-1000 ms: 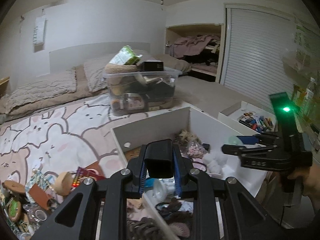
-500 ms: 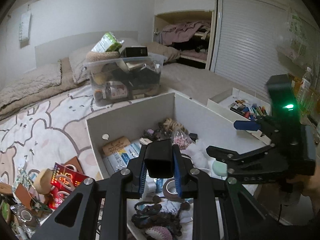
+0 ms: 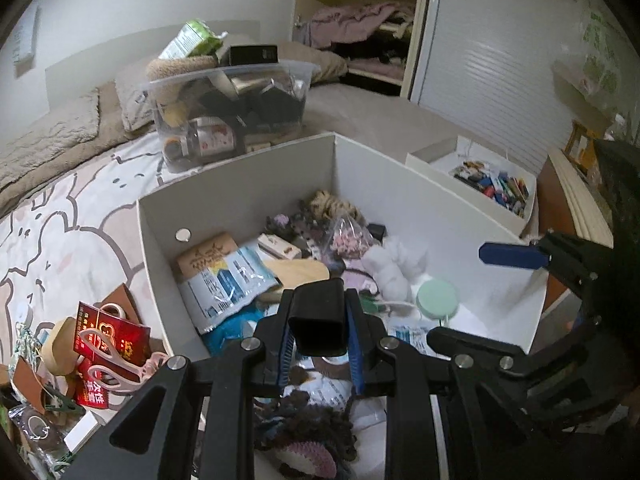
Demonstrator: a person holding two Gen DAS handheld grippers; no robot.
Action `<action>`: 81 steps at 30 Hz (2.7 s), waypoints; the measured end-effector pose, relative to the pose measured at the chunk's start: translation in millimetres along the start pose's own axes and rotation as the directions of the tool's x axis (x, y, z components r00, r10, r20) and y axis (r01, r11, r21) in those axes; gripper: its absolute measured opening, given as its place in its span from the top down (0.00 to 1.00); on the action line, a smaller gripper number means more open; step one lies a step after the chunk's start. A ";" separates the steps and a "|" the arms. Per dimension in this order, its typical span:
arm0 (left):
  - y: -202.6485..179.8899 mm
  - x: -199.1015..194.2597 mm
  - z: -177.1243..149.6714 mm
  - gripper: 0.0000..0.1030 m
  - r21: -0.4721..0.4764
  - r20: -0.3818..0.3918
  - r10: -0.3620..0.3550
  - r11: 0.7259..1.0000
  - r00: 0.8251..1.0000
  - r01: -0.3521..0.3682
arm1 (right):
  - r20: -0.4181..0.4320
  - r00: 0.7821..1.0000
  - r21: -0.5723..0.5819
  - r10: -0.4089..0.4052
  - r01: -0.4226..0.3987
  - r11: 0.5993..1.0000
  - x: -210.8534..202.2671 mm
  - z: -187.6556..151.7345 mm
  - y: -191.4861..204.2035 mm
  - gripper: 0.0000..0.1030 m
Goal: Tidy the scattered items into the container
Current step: 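Lower the black rubber piece into the white box and open the left tool, then withdraw both tools from the white box back toward the scattered items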
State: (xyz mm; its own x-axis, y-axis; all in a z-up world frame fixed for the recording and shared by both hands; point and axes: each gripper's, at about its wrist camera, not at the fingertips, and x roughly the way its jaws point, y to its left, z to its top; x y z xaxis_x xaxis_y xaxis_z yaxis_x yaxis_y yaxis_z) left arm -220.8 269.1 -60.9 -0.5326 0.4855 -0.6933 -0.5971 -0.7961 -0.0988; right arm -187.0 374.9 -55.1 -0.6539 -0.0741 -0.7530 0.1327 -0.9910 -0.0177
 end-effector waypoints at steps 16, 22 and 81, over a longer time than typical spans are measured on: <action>-21.2 7.1 -9.8 0.54 0.037 -0.104 -0.060 0.997 0.993 0.064 | 0.015 0.999 0.094 -0.037 0.036 0.995 -8.1 -6.7 -22.9 0.12; -15.0 4.6 -9.9 0.51 0.019 -0.101 -0.052 0.998 0.994 0.054 | 0.024 0.999 0.097 -0.047 0.044 0.994 -9.4 -6.0 -22.2 0.12; 57.8 -86.9 -23.8 0.00 -0.093 0.024 0.170 0.982 0.985 -0.167 | 0.105 0.994 0.093 -0.035 0.025 0.995 -37.5 12.7 27.9 0.00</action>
State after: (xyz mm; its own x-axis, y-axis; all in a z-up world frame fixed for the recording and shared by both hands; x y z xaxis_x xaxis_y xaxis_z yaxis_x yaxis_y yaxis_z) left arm -194.7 172.4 -23.3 -0.6403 0.3519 -0.6828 -0.4412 -0.8961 -0.0481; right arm -168.3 348.7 -18.9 -0.7328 -0.0505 -0.6786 0.0462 -0.9986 0.0244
